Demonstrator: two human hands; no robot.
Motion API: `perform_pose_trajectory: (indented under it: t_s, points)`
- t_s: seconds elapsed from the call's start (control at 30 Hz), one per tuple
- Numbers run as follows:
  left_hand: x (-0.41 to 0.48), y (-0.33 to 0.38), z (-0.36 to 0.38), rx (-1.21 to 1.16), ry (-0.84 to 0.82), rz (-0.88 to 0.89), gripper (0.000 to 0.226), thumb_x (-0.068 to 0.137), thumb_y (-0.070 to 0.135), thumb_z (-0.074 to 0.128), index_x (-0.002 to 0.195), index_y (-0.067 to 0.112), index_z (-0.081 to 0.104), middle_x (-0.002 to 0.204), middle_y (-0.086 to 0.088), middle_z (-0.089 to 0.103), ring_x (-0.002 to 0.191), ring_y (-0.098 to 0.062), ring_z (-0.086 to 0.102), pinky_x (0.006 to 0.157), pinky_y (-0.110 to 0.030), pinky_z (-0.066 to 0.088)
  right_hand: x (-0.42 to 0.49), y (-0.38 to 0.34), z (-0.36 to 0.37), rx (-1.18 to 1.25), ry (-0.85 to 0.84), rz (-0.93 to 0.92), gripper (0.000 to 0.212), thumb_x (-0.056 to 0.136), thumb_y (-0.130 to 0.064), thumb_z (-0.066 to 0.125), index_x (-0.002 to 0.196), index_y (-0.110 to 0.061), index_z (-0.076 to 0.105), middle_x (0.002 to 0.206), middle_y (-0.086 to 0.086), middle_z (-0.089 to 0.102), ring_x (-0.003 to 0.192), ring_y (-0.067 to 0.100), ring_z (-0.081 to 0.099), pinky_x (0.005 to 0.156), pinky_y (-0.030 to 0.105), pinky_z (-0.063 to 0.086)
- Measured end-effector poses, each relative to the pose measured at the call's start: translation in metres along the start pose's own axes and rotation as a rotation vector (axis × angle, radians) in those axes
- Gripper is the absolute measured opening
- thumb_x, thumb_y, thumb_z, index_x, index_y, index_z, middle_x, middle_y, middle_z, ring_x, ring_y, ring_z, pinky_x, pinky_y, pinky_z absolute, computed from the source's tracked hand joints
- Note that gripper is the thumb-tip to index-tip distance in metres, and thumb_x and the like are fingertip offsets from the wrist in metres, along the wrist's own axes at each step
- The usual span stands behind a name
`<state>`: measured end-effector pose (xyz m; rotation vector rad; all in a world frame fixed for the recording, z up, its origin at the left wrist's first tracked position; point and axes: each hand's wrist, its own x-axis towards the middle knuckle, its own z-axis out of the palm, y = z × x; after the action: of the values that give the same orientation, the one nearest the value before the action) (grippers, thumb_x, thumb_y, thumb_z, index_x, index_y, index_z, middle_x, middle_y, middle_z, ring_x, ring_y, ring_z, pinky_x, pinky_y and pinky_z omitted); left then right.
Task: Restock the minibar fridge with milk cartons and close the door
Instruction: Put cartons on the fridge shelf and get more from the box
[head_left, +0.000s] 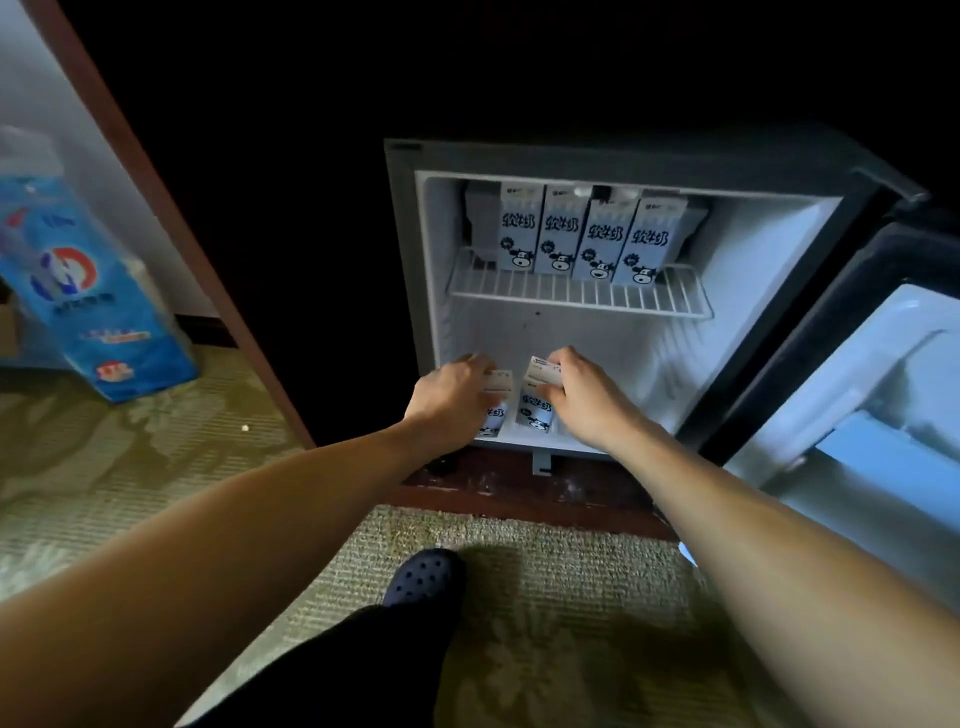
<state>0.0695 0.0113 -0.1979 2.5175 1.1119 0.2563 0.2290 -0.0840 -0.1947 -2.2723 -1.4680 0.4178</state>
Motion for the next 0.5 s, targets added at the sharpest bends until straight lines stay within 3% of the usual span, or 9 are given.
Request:
perform_pose_trajectory:
  t_s: [0.23,0.37,0.5]
  points:
    - [0.058,-0.011,0.062,-0.102,0.013,-0.073,0.04,0.088,0.009,0.064,0.125,0.021,0.056,0.118,-0.005,0.063,0.101,-0.031,0.064,0.084,-0.041,0.054,0.053,0.039,0.048,0.045,0.054,0.077,0.033,0.099,-0.014,0.061,0.128,-0.003,0.051,0.123,0.016,0.063,0.111,0.032,0.06,0.087,0.034,0.046]
    - [0.083,-0.021,0.093,-0.212,0.097,-0.15,0.05,0.086,-0.001,0.054,0.131,0.022,0.054,0.13,-0.006,0.056,0.112,-0.032,0.059,0.092,-0.044,0.052,0.075,0.05,0.068,0.082,0.097,0.092,0.031,0.098,-0.011,0.061,0.127,-0.004,0.054,0.124,0.016,0.063,0.111,0.032,0.059,0.091,0.038,0.05]
    - [0.095,-0.031,0.112,-0.396,0.172,-0.194,0.058,0.092,-0.001,0.053,0.143,0.025,0.042,0.133,-0.001,0.058,0.117,-0.025,0.057,0.094,-0.033,0.05,0.09,0.057,0.085,0.232,0.206,0.101,0.037,0.093,-0.013,0.067,0.128,-0.014,0.056,0.114,0.007,0.068,0.104,0.028,0.064,0.09,0.045,0.054]
